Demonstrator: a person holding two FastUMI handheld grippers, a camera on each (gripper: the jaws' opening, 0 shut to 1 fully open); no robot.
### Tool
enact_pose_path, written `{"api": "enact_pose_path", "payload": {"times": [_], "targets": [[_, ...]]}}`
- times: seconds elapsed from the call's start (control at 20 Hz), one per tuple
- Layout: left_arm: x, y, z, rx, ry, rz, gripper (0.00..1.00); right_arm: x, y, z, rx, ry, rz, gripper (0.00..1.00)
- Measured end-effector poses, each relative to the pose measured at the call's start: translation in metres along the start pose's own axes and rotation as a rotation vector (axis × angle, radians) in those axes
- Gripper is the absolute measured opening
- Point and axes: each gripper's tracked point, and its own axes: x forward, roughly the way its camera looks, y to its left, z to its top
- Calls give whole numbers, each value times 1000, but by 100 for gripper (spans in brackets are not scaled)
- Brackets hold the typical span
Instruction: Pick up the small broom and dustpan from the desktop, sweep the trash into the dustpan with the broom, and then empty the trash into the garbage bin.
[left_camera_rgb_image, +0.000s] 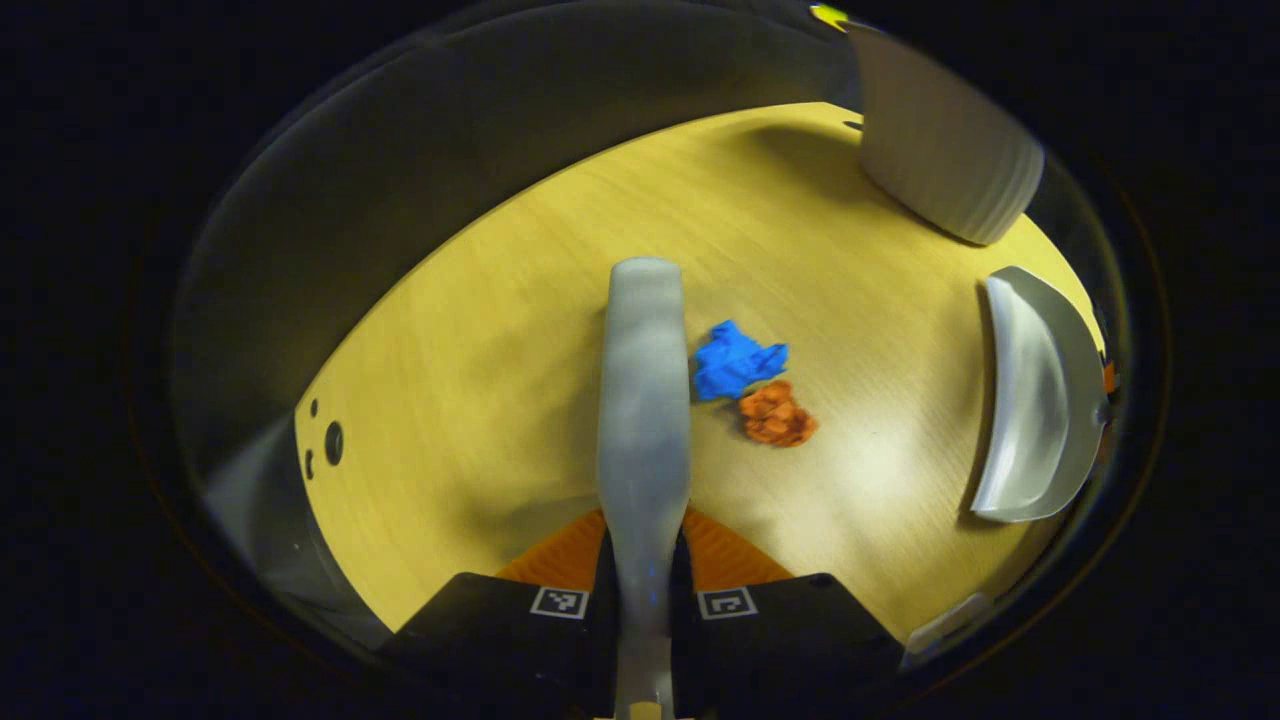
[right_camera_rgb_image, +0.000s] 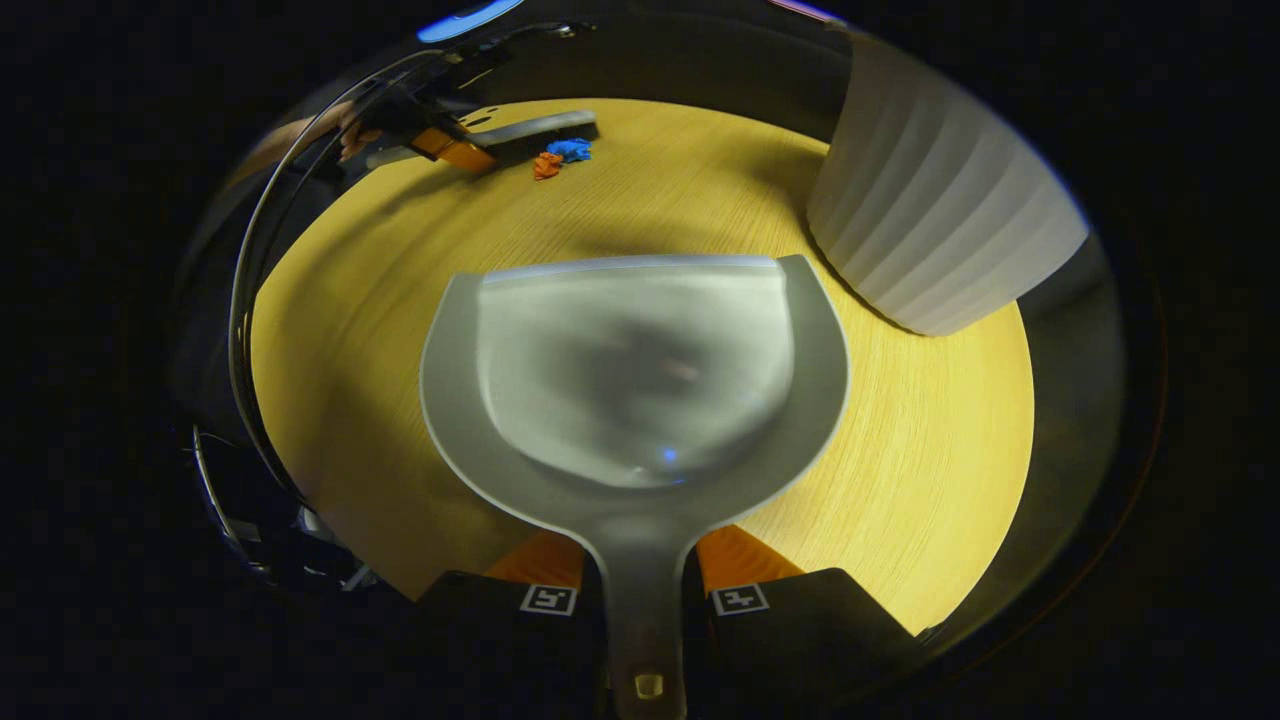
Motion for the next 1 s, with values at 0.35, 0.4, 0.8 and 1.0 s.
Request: {"api": "enact_pose_path", "payload": {"times": [0.35,0.4,0.8,1.0], "targets": [[-12,-97,-7,152,7,-216,25,4,2,-6,-45,12,27,34],[-16,-116,-9,169,14,-253,25,4,2,-7,-47,9,29,34],[-48,-176,-29,239,111,-492,25,6,1,-11,-64,-17,32,31],[-63,-158,-23,132,44,-423,25,4,3,-7,-7,-71,24,34]]}}
